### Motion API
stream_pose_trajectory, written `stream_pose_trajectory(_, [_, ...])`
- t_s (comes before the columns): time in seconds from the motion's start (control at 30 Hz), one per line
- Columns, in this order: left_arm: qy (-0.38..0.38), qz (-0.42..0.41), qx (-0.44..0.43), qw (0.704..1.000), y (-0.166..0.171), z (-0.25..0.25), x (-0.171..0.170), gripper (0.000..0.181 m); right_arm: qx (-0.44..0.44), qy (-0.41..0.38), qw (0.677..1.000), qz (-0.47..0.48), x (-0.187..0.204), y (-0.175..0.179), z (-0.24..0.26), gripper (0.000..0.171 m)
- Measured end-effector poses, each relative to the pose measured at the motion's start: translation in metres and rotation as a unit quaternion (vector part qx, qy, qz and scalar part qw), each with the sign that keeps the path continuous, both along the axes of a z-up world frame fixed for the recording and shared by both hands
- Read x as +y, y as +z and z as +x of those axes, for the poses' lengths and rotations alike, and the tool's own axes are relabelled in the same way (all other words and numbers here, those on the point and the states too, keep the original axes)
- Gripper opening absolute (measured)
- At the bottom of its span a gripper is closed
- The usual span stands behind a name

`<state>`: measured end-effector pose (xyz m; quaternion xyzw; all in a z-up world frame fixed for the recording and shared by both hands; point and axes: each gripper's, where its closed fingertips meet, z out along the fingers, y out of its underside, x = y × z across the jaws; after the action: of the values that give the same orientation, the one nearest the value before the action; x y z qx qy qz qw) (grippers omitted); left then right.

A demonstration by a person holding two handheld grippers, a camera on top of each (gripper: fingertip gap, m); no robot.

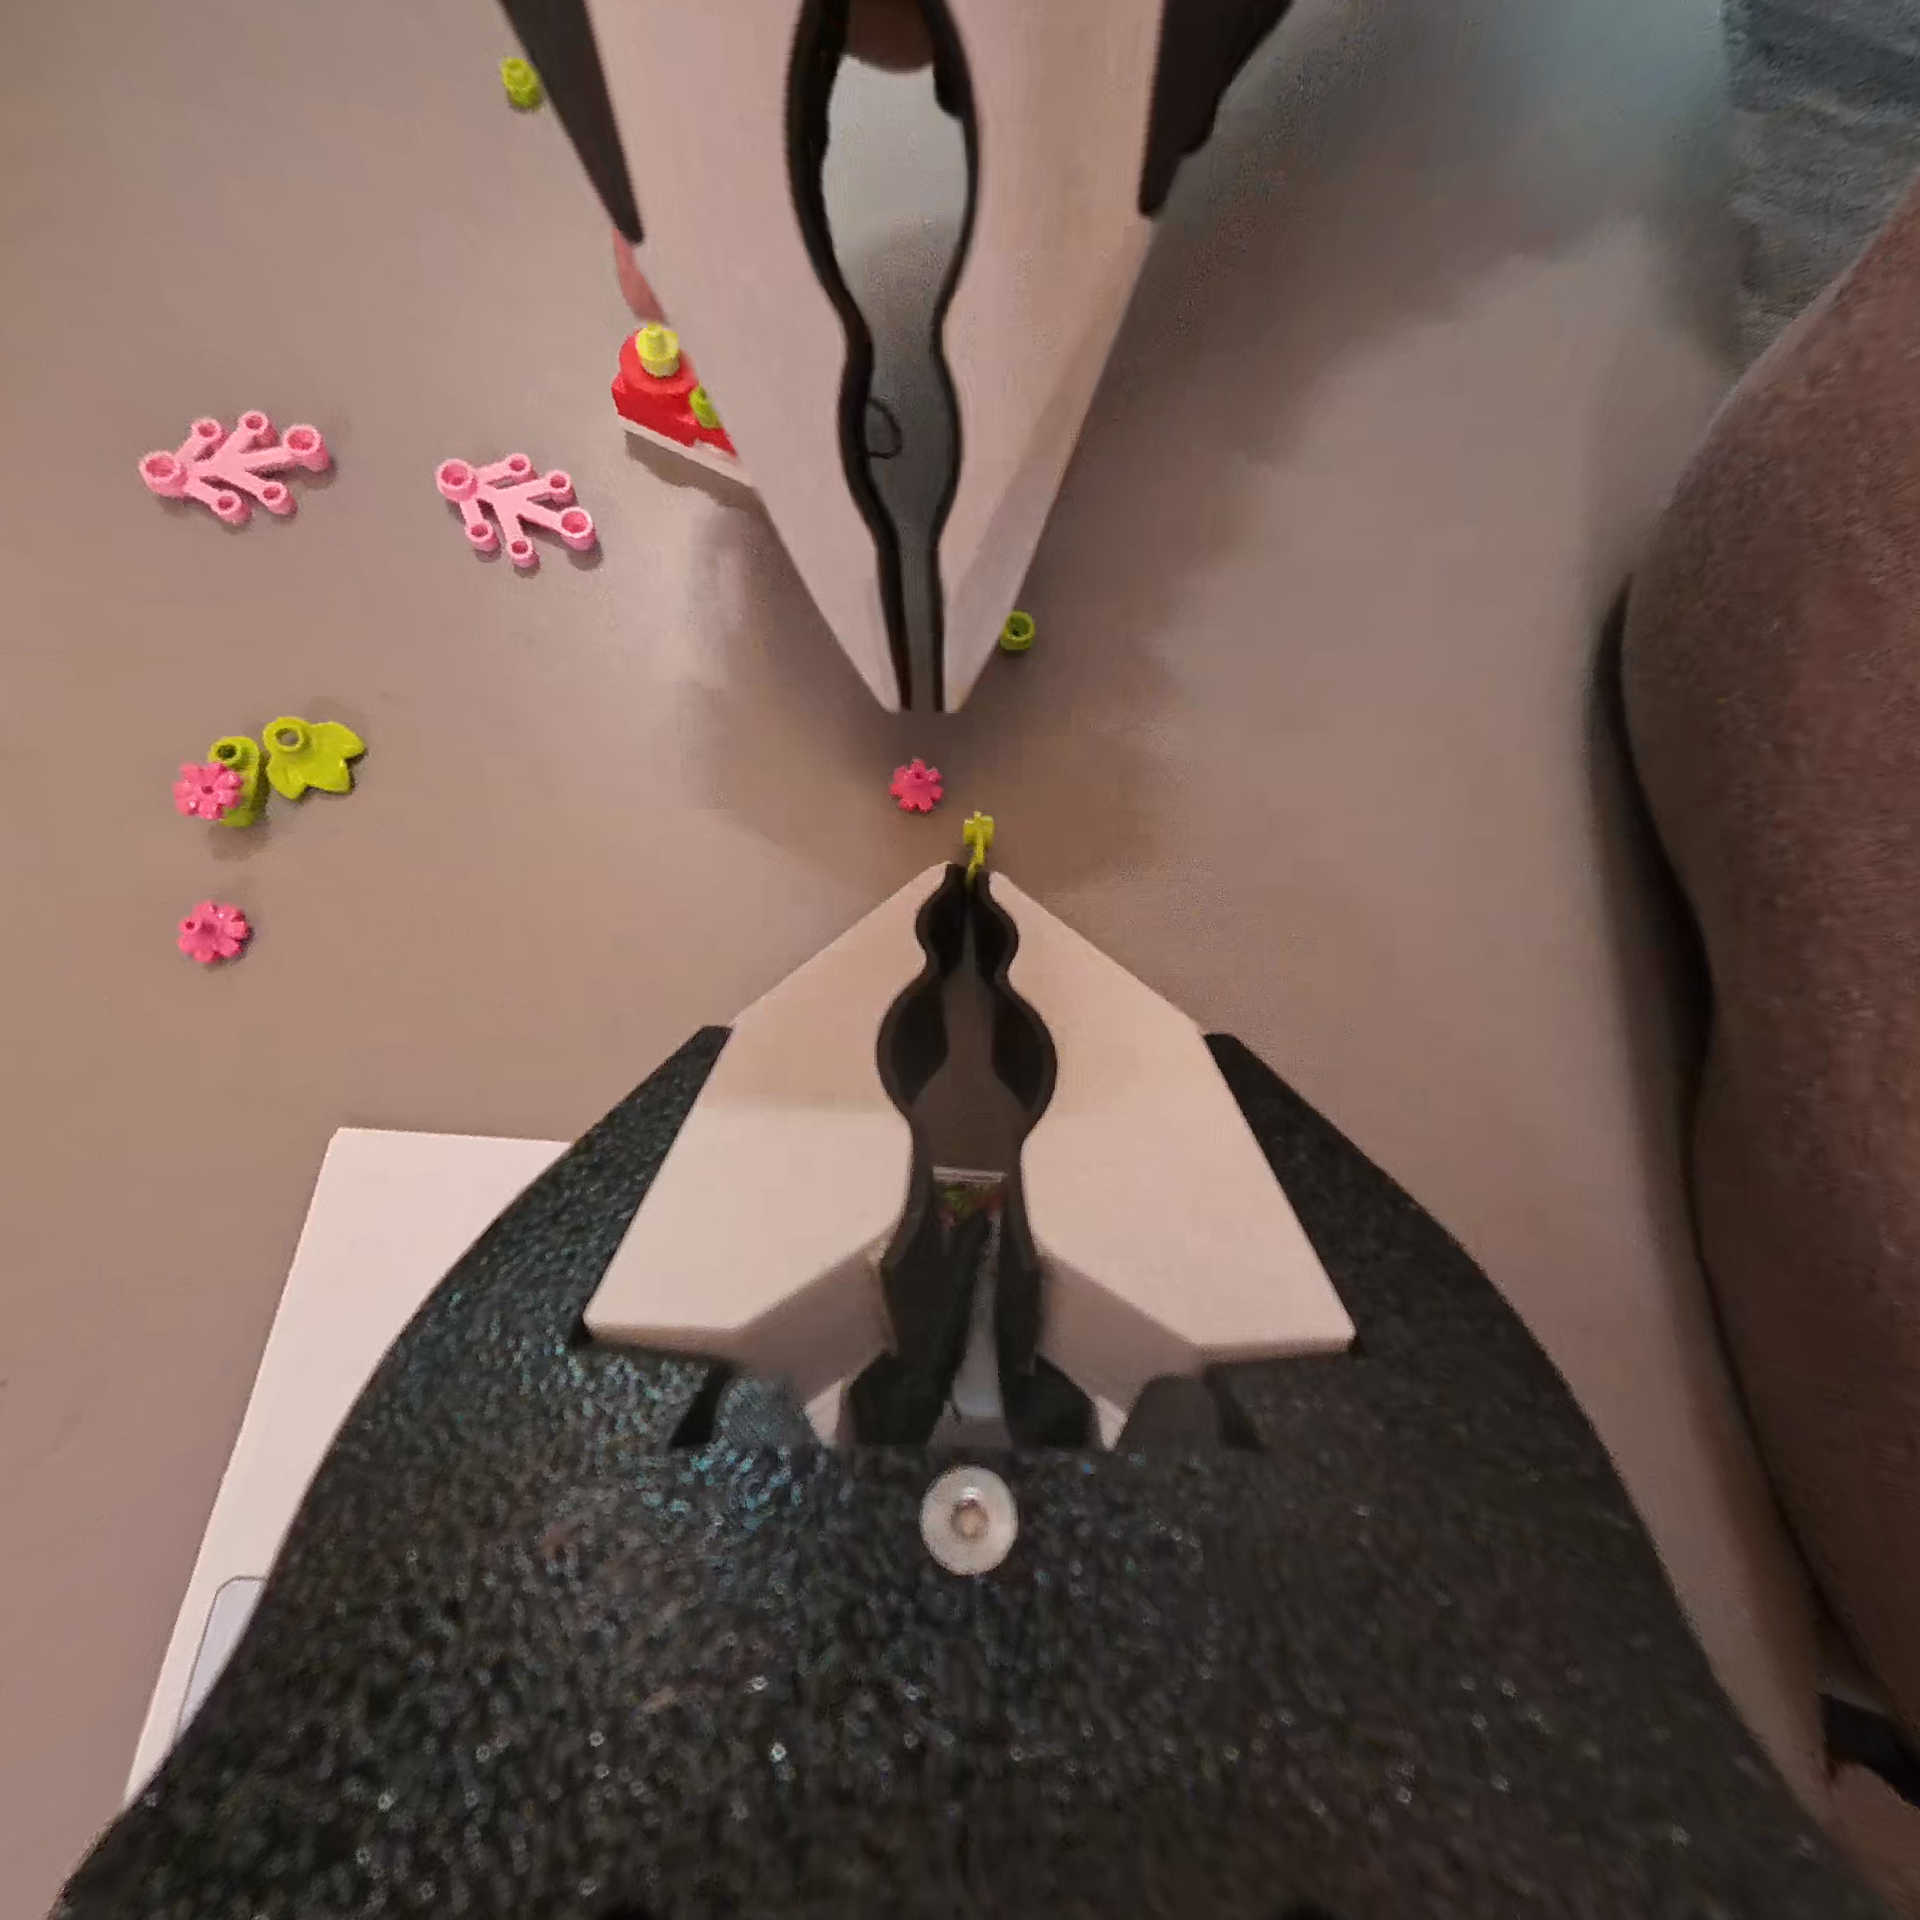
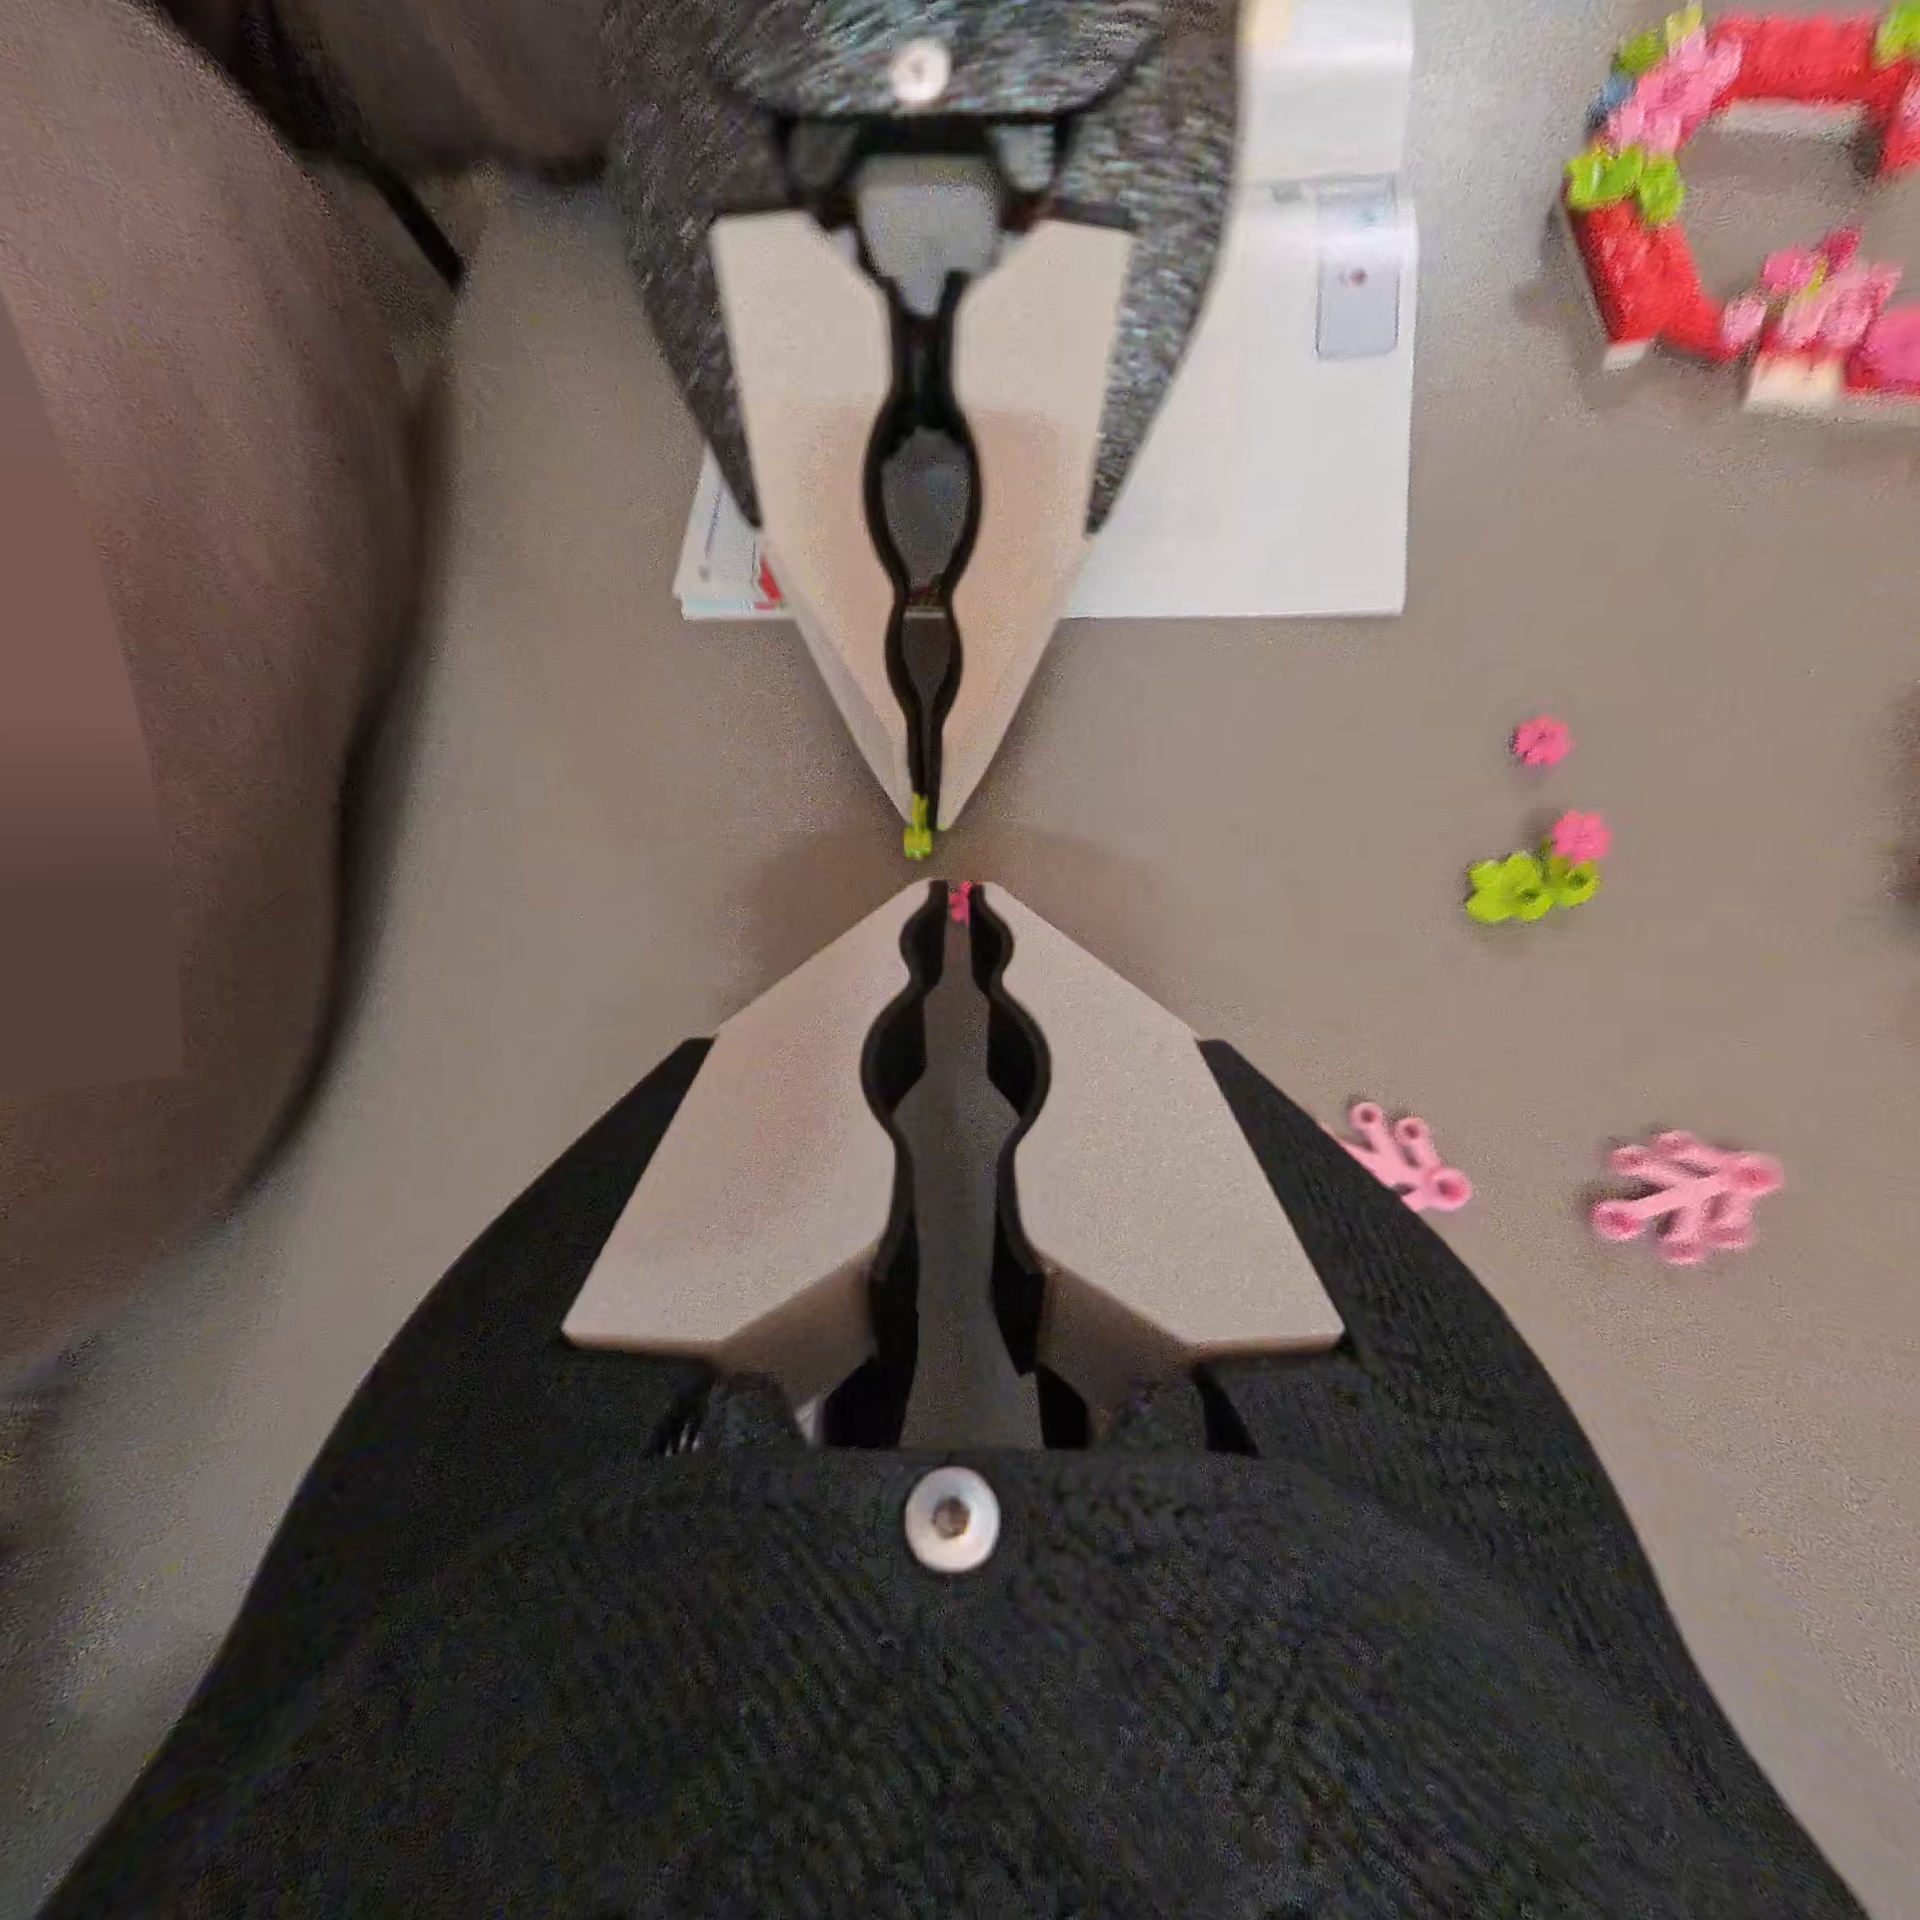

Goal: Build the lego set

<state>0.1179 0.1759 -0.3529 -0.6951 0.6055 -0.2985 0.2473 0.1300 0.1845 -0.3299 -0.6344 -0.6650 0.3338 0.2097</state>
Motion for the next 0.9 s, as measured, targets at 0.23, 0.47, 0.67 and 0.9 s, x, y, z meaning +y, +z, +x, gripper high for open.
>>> stream_pose_trajectory(0.23, [0.01,0.029,0.005,1.0,0.0,0.002,0.005,0.0,-0.01,-0.019,0.999,-0.044,0.004,-0.014,0.003,0.008])
stream_pose_trajectory(0.47, [0.01,0.032,0.004,0.999,0.0,0.0,0.005,0.0,-0.009,0.001,1.0,-0.002,0.0,-0.017,0.002,0.01])
stream_pose_trajectory(0.67, [0.018,0.022,-0.005,1.0,0.004,-0.002,0.007,0.0,-0.011,0.001,1.0,-0.004,0.001,-0.019,-0.001,0.01])
stream_pose_trajectory(0.9, [0.02,0.013,-0.01,1.0,0.004,-0.002,0.007,0.0,-0.02,0.015,0.998,0.049,0.002,-0.021,-0.002,0.007])
